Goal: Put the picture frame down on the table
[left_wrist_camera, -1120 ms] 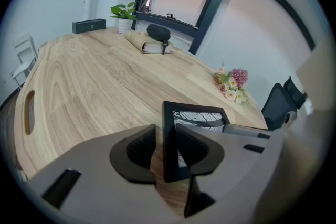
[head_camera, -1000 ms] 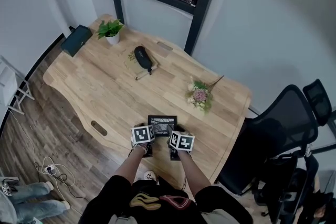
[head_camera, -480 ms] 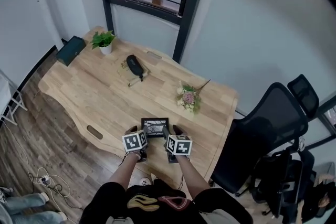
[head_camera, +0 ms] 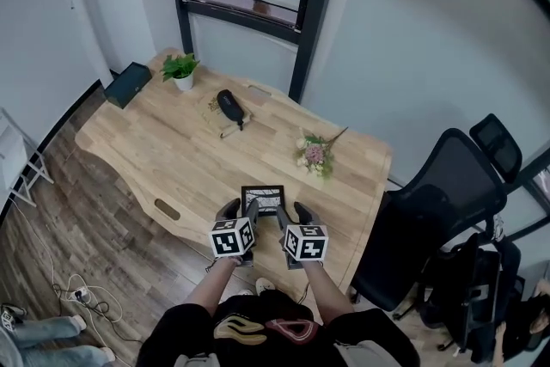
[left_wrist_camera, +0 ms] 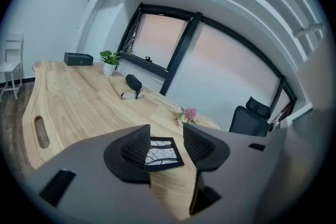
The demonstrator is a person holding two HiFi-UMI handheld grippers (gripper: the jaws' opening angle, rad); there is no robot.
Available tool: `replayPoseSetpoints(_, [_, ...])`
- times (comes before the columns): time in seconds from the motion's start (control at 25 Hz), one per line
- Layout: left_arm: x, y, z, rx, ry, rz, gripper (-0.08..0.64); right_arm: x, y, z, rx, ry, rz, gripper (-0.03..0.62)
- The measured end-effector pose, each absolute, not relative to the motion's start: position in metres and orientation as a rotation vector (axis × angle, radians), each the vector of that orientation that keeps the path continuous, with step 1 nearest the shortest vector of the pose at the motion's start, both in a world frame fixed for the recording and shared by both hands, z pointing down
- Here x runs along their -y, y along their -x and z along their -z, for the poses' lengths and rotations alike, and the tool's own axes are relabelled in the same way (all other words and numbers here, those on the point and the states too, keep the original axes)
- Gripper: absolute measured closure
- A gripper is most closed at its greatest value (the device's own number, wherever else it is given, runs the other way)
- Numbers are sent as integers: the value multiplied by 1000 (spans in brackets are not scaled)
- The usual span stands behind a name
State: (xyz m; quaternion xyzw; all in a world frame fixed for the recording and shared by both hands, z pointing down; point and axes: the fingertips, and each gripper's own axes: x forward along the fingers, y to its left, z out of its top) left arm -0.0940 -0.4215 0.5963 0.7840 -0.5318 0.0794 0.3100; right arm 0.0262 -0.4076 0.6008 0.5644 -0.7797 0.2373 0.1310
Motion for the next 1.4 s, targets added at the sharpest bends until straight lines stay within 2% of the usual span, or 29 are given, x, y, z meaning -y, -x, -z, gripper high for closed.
replayPoseSetpoints(0.36, [377,103,-546,1410,-2292,-165,362,374,-23,-546,2373,-1669,-566,387])
replayPoseSetpoints(0.64, [349,113,-512,1435,-2272,20,382,345,-33,-515,2426,-1745,-530,410])
replayPoseSetpoints(0.8, [336,111,-498,1438,-2346,3,385,331,-37,-506,2422,-1782,-480,440])
replayPoseSetpoints(0.96, [323,105,-493,1408,-2411,-15,454,317,-40,-504,2411,-1826,-453,506])
replayPoseSetpoints(1.16, [316,106,-492,1451,-2432,-12,505,305,-42,-498,2398,-1842,-379,546])
replayPoseSetpoints(1.4, [313,101,-489,1460,-2437,29,525,300,-50,-495,2396,-1864,-347,580])
